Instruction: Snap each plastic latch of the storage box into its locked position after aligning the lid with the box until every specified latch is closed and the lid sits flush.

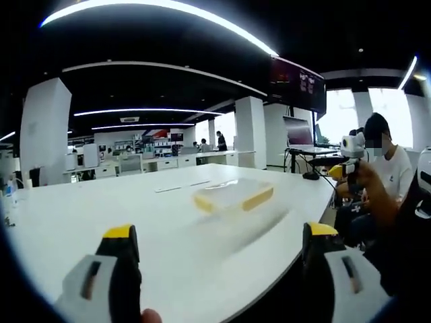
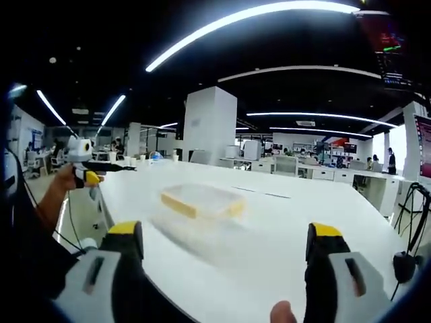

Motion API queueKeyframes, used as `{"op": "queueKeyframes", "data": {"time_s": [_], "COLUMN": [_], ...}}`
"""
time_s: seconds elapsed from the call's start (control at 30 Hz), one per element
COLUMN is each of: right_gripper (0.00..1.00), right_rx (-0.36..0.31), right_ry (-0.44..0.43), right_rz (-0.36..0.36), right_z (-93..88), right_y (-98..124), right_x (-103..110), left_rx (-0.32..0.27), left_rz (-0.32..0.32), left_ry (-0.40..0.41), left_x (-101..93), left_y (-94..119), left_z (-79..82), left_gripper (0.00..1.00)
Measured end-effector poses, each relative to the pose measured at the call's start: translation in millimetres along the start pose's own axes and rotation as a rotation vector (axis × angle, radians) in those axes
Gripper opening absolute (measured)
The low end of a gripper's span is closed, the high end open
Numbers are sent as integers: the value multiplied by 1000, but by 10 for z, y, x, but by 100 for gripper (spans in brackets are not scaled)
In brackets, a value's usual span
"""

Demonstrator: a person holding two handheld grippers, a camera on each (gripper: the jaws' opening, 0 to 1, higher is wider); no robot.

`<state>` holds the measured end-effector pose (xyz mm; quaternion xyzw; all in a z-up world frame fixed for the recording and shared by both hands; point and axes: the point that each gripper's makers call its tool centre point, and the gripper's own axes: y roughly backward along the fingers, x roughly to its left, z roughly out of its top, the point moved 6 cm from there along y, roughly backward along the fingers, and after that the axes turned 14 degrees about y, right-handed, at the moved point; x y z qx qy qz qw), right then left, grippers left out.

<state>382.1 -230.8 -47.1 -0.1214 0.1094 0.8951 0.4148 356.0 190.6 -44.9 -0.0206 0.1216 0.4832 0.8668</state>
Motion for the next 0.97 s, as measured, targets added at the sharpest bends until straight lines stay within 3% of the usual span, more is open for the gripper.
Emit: {"op": "queueKeyframes", "data": {"time_s": [0.47, 0.97], "right_gripper": [100, 100], "right_rx": [20, 27], "right_ry": [-1, 8], "right_rz": [-13, -12], "right_z": [-55, -67], "right_y": [1, -8], "right_x": [-56, -57], "left_rx": [24, 27], "left_rz": [-8, -4], "left_ry": [-32, -16], "left_x": [-28, -2], "left_y": [-77, -48], "left_z": [-45, -48], "left_gripper": [100, 100]}}
